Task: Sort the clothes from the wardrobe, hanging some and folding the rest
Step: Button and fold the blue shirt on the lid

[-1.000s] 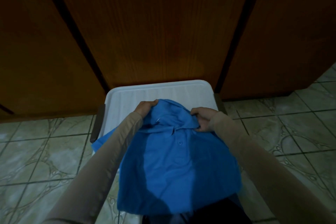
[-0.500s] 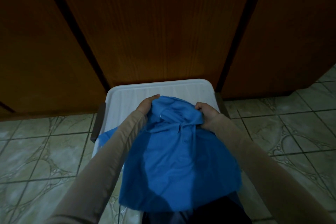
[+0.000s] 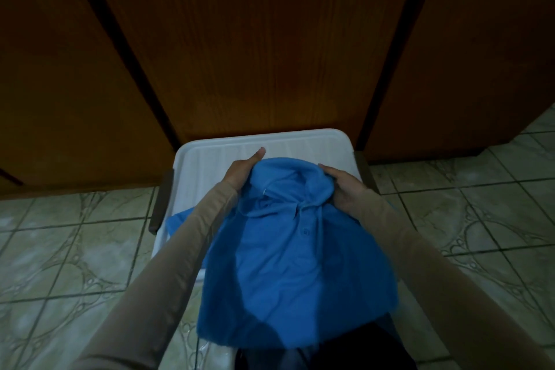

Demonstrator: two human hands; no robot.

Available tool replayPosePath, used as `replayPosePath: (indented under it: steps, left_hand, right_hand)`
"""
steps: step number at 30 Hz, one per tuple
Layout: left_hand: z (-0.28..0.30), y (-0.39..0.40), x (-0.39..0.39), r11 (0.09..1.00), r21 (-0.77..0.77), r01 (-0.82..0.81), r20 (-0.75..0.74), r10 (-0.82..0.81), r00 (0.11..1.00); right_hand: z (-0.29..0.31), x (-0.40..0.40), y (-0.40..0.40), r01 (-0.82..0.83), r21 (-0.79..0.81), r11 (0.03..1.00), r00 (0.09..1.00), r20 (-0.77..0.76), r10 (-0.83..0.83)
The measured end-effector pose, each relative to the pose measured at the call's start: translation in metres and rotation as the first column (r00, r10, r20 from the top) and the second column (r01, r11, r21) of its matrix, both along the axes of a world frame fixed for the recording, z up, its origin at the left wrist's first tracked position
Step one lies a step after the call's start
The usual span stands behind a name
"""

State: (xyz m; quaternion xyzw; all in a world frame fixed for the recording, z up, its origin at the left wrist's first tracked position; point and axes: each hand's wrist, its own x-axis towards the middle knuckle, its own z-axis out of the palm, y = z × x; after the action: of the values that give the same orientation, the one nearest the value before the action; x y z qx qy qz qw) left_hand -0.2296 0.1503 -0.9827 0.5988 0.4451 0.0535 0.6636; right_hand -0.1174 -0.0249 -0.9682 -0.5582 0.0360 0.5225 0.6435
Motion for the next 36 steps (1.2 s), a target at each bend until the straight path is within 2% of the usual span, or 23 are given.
replayPosePath:
  steps: [4,6,8,9,11,13,15,17,20,22,24,25,27,29,31,34,36]
  left_hand:
    - [0.007,-0.006,-0.005,0.970,0.122,0.212,0.002,-0.214,0.977]
    - [0.007,-0.009,-0.006,0.941,0.197,0.276,-0.031,-0.275,0.961]
    - [0.007,-0.013,-0.002,0.916,0.261,0.304,-0.055,-0.300,0.952]
    - [0.008,-0.017,-0.001,0.907,0.271,0.323,-0.062,-0.318,0.946]
    - [0.009,-0.024,0.003,0.868,0.310,0.388,-0.100,-0.376,0.921]
    - [0.006,-0.029,0.007,0.799,0.417,0.433,-0.160,-0.405,0.900]
    - [0.005,-0.033,0.009,0.677,0.579,0.454,-0.250,-0.382,0.890]
    - [0.002,-0.033,0.011,0.514,0.712,0.479,-0.362,-0.315,0.877]
    - [-0.006,-0.031,0.008,0.394,0.741,0.544,-0.493,-0.230,0.839]
    - [-0.012,-0.029,0.003,0.370,0.703,0.607,-0.577,-0.201,0.791]
    - [-0.016,-0.029,-0.002,0.423,0.679,0.600,-0.575,-0.202,0.793]
    - [-0.017,-0.029,-0.003,0.447,0.684,0.577,-0.549,-0.206,0.810]
    - [-0.020,-0.031,-0.004,0.445,0.733,0.514,-0.475,-0.205,0.856]
    - [-0.020,-0.032,-0.003,0.390,0.796,0.463,-0.412,-0.211,0.886]
    - [-0.020,-0.033,-0.001,0.314,0.828,0.464,-0.408,-0.228,0.884]
    - [-0.024,-0.037,0.000,0.208,0.848,0.488,-0.431,-0.264,0.863]
    - [-0.025,-0.042,0.002,0.192,0.849,0.492,-0.437,-0.269,0.858]
  right_hand:
    - [0.008,0.004,-0.008,-0.059,-0.019,0.998,0.997,0.049,0.059]
    - [0.007,0.008,-0.007,-0.135,-0.180,0.974,0.955,0.237,0.176]
    - [0.005,0.012,-0.004,-0.137,-0.376,0.916,0.826,0.467,0.315]
    - [0.004,0.013,-0.001,-0.124,-0.422,0.898,0.759,0.542,0.360]
    - [0.000,0.015,0.003,-0.079,-0.489,0.868,0.634,0.647,0.423]
    - [-0.001,0.015,0.004,0.026,-0.605,0.795,0.473,0.709,0.524]
    - [-0.002,0.015,0.004,0.155,-0.677,0.720,0.325,0.723,0.610]
    - [-0.001,0.014,0.003,0.251,-0.689,0.680,0.227,0.724,0.651]
    - [-0.003,0.012,-0.001,0.286,-0.674,0.681,0.200,0.737,0.646]
    - [-0.006,0.011,-0.003,0.286,-0.664,0.691,0.219,0.747,0.627]
    - [-0.009,0.011,-0.004,0.254,-0.676,0.692,0.220,0.737,0.639]
    - [-0.010,0.011,-0.003,0.241,-0.697,0.676,0.185,0.716,0.673]
    - [-0.012,0.011,0.000,0.227,-0.725,0.650,0.053,0.676,0.735]
    - [-0.012,0.012,0.007,0.206,-0.727,0.655,-0.091,0.653,0.752]
    - [-0.013,0.012,0.017,0.176,-0.736,0.653,-0.178,0.629,0.757]
    - [-0.015,0.015,0.030,0.108,-0.756,0.646,-0.214,0.617,0.757]
    - [-0.013,0.018,0.033,0.072,-0.752,0.655,-0.158,0.640,0.752]
